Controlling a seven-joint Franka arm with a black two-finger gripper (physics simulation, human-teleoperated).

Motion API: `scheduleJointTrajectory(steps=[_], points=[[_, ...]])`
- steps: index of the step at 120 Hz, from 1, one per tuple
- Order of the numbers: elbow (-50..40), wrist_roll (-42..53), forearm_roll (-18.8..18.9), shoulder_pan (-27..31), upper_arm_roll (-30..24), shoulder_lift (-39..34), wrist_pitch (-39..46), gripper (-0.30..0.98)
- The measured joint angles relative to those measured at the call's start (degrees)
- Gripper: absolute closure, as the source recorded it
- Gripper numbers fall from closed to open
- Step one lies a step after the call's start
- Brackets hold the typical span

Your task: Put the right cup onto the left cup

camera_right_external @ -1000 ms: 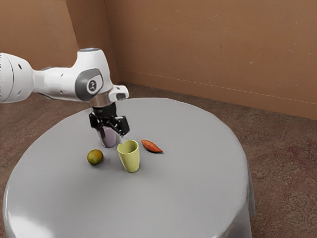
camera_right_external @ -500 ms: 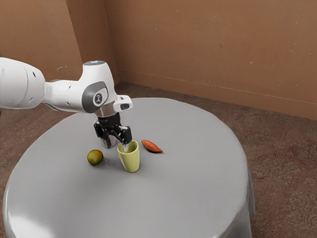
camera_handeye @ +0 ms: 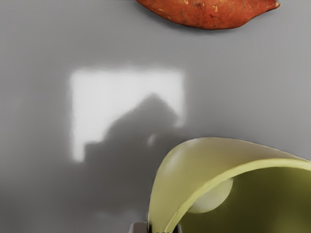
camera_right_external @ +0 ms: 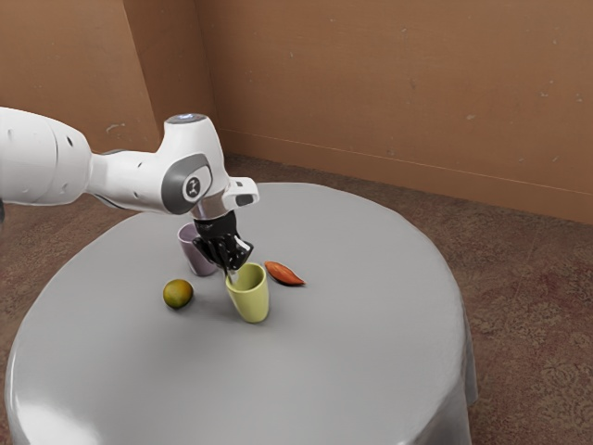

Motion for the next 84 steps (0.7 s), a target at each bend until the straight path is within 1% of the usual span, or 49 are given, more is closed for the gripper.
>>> scheduleJointTrajectory(steps=[32, 65, 74, 84], points=[[-0.24, -0.15, 0.25, 0.02, 0.01, -0.71, 0.35, 0.78], [-3.61, -0.28, 0.50, 0.12, 0.18, -11.86, -2.11, 0.79], [-3.15, -0.15, 0.55, 0.28, 0.59, -13.65, -3.84, 0.79], [-2.70, 0.12, 0.60, 0.05, 2.19, -15.53, -5.54, 0.79]])
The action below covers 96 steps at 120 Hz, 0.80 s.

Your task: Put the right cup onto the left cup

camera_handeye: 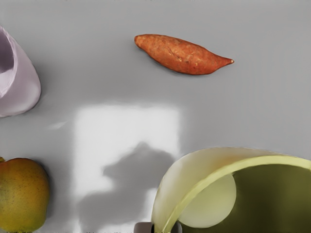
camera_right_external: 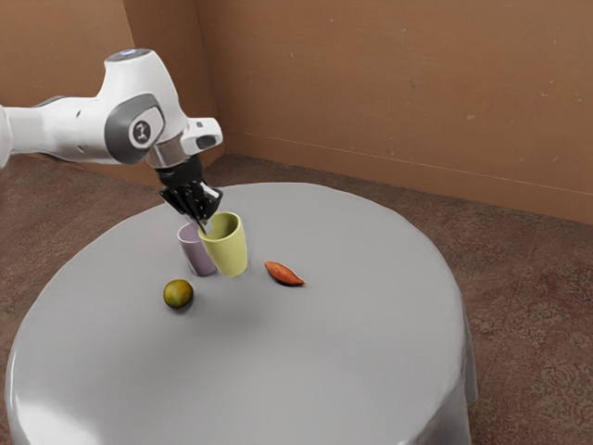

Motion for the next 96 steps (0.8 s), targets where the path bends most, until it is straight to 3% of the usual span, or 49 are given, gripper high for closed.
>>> scheduleJointTrajectory(steps=[40, 96], points=[[11.31, 1.26, 0.29, 0.91, 7.38, 0.26, -9.55, 0.79], [28.67, 3.34, -0.46, 6.18, 8.59, 16.20, -14.57, 0.79]])
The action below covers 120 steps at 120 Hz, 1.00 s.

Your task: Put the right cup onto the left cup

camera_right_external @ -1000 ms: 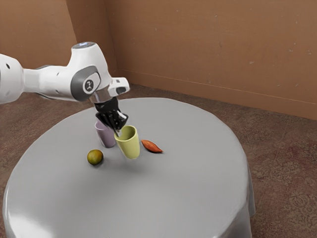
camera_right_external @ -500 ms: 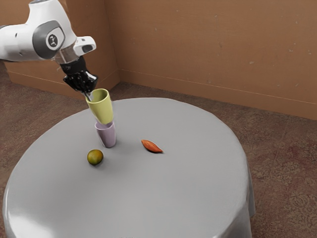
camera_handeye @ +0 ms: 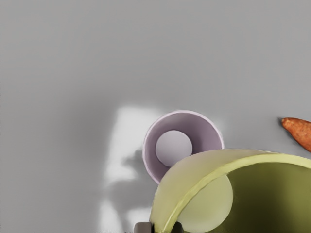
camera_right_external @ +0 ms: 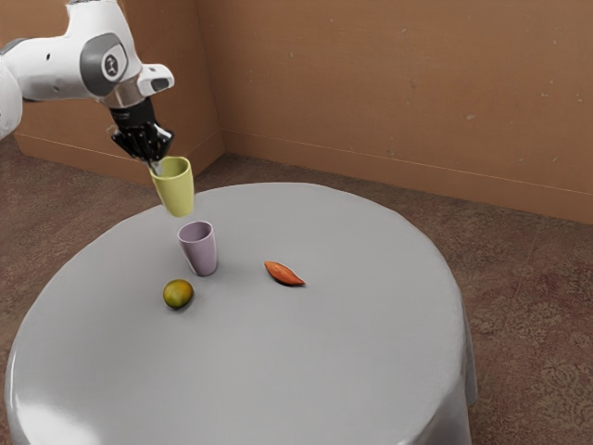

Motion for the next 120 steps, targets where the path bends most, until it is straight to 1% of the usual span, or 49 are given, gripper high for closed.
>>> scheduleJointTrajectory(steps=[32, 69, 120], points=[[4.07, 0.78, -1.38, 1.42, 0.03, 6.43, -0.44, 0.79], [6.48, 1.54, -3.05, 1.49, 0.03, 9.54, -0.05, 0.79], [6.98, 2.07, -3.86, 1.49, 0.04, 13.21, 0.90, 0.79]])
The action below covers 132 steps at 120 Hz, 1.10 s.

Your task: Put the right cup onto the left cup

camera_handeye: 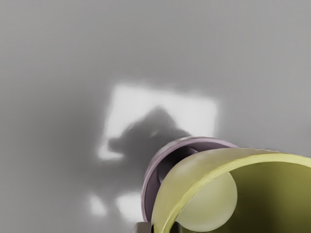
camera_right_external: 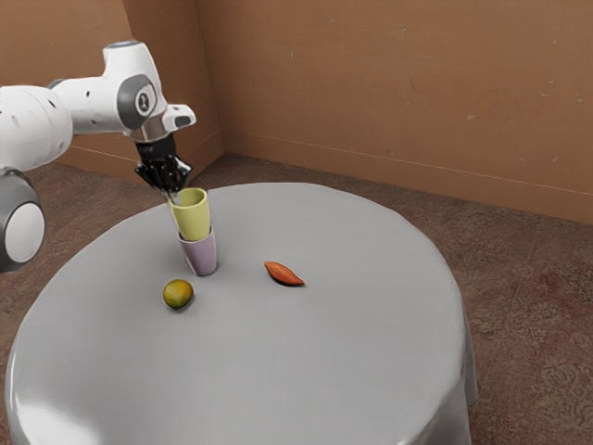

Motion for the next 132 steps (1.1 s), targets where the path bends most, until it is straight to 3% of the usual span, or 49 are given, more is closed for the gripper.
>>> scheduleJointTrajectory(steps=[12, 35, 56, 108, 132], points=[[-0.04, 0.06, -0.03, 0.00, 0.00, 0.54, 0.55, 0.75], [-0.17, 0.19, -1.58, 0.00, 0.05, 1.01, 1.14, 0.35], [-0.41, 0.28, -2.10, 0.04, 0.01, -0.24, 1.31, 0.15], [-11.02, 0.52, -1.92, -0.69, -4.79, -12.25, -1.88, 0.02], [-16.27, 0.63, 0.84, -4.29, -5.42, -19.90, -2.93, 0.01]])
